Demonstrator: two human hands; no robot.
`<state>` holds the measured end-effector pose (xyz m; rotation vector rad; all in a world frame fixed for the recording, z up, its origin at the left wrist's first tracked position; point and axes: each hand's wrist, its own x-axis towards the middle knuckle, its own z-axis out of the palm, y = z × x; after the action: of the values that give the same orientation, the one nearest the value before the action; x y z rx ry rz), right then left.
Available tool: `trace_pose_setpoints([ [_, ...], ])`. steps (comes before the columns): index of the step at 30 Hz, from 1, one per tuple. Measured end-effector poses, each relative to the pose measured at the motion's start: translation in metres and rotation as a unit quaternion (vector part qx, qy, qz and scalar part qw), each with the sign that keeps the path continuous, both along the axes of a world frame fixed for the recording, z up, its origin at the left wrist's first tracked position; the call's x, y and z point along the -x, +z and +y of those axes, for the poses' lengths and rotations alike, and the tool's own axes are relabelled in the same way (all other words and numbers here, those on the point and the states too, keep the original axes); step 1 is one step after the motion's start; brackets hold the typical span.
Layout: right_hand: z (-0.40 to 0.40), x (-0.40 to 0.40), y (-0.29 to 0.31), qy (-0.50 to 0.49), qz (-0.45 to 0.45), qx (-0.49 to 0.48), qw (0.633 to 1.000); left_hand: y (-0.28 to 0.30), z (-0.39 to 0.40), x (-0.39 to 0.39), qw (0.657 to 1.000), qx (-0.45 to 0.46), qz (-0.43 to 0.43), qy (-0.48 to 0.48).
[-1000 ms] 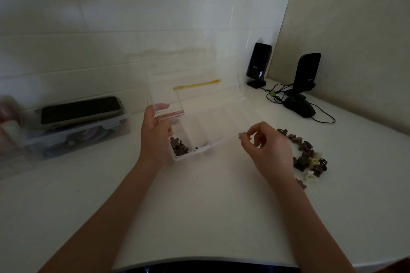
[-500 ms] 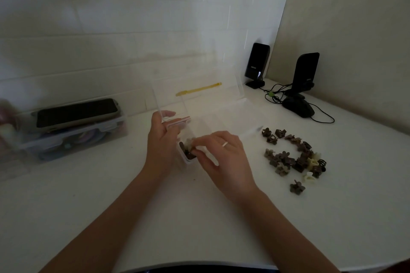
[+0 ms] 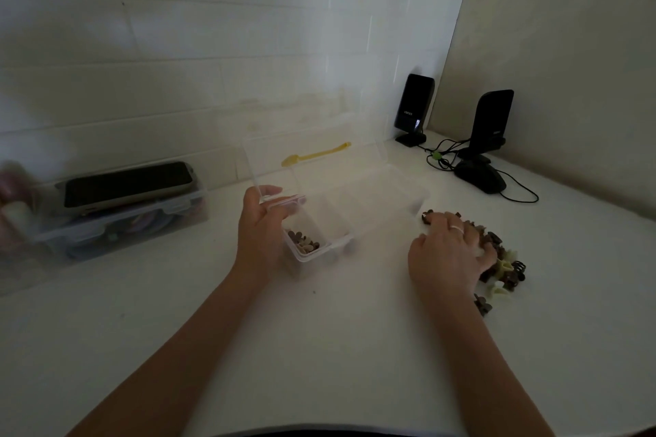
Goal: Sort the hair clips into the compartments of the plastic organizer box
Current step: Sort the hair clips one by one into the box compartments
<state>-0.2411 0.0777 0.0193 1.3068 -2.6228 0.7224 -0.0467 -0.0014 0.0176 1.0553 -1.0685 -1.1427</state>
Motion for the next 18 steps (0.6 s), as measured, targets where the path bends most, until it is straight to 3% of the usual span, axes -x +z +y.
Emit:
trace_pose_setpoints([
  [5,0.0026,0.0058,-0.0004,-0.046,0.012,-0.064,0.997,0.0011,0.0008,0.0,1.0,0.001,0.008,-0.01],
  [9,0.0012,0.0085,-0.003,0.003,0.011,-0.086,0.996,0.0022,0.0026,0.0005,1.0,-0.002,0.014,-0.009],
  [13,-0.0017,0.0113,-0.0052,0.098,-0.103,0.08,0.987,0.0034,0.0035,0.0006,1.0,0.007,0.008,-0.013],
  [18,0.0008,0.0043,0.0045,0.196,-0.267,0.237,0.913,0.0036,0.0044,0.0005,1.0,0.025,-0.004,-0.006],
])
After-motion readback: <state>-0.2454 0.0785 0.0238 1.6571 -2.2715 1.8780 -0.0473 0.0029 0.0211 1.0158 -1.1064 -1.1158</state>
